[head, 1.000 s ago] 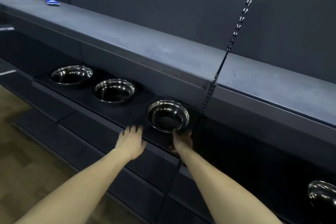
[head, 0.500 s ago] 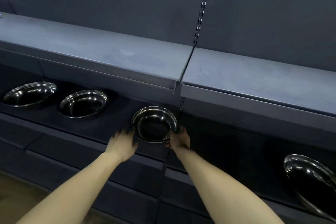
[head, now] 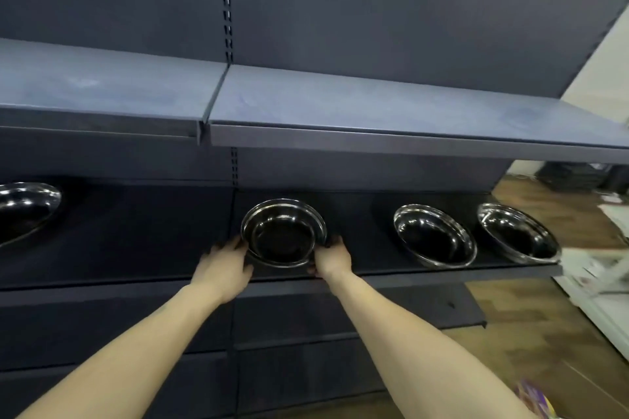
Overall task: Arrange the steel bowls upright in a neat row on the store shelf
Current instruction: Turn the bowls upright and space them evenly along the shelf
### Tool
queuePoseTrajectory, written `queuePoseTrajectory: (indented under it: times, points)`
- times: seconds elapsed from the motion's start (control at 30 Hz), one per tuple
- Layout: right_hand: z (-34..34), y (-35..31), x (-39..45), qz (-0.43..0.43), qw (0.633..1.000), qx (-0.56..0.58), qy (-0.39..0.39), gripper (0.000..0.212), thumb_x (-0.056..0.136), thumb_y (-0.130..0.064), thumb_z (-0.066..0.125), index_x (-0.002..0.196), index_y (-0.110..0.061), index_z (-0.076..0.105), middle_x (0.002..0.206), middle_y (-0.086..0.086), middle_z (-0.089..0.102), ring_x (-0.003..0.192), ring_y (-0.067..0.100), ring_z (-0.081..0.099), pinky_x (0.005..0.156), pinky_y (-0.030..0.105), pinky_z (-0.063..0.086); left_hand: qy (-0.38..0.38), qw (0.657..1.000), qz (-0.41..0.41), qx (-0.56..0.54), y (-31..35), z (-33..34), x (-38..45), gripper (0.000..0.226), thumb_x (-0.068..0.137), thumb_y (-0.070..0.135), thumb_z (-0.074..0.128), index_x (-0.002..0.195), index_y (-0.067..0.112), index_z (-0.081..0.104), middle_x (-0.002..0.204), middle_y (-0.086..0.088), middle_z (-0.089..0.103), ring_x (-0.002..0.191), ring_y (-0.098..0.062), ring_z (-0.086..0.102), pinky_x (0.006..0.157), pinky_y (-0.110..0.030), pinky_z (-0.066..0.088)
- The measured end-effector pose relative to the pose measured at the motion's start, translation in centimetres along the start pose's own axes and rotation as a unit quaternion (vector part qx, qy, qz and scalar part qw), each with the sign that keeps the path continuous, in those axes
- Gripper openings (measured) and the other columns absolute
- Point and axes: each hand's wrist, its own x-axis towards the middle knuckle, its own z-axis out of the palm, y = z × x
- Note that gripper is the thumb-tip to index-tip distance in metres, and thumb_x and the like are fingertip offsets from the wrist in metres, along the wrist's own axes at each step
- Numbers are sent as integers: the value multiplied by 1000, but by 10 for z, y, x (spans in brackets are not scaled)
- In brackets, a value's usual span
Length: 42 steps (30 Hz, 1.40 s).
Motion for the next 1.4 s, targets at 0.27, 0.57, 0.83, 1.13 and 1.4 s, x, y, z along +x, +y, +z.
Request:
queuePoseTrajectory:
  times: [0.27, 0.57, 0.83, 1.13, 1.4]
  points:
    - [-60, 31, -12, 31, 995, 37, 89, 35, 97, -31, 52, 129, -17, 56, 110, 8, 72, 100, 31, 72, 90, 46, 61, -15, 997, 70, -17, 52, 16, -12, 63, 95, 37, 48, 153, 25, 27, 161, 3, 22, 143, -31, 25, 113, -46, 33]
    - [-87, 37, -24, 12, 996, 82, 38, 59, 84, -13, 71, 139, -20, 51, 110, 1, 73, 91, 19, 74, 84, 36, 63, -46, 997, 61, -31, 82, 13, -16, 74, 93, 35, 53, 157, 25, 16, 164, 4, 13, 148, -29, 16, 116, -41, 30]
    - [-90, 32, -19, 40, 987, 154, 18, 59, 95, -4, 61, 149, -22, 45, 98, 3, 72, 64, 15, 64, 75, 32, 63, -41, 999, 8, -8, 83, 21, -16, 74, 97, 32, 47, 158, 23, 7, 165, 3, 5, 152, -26, -4, 120, -44, 21]
    - [-91, 36, -25, -13, 999, 35, 31, 49, 103, -15, 54, 149, -12, 40, 114, 9, 72, 94, 22, 71, 75, 26, 55, -42, 998, -39, 33, 94, 36, -37, 71, 96, 36, 47, 157, 20, 14, 164, -3, 9, 151, -28, 0, 118, -45, 22]
    - [-85, 34, -38, -17, 997, -8, 80, 55, 107, -31, 49, 157, -17, 31, 126, 5, 69, 110, 27, 69, 81, 34, 48, -47, 995, -56, 75, 94, 43, -59, 69, 97, 34, 47, 157, 18, 16, 164, -7, 8, 151, -29, -1, 121, -42, 18]
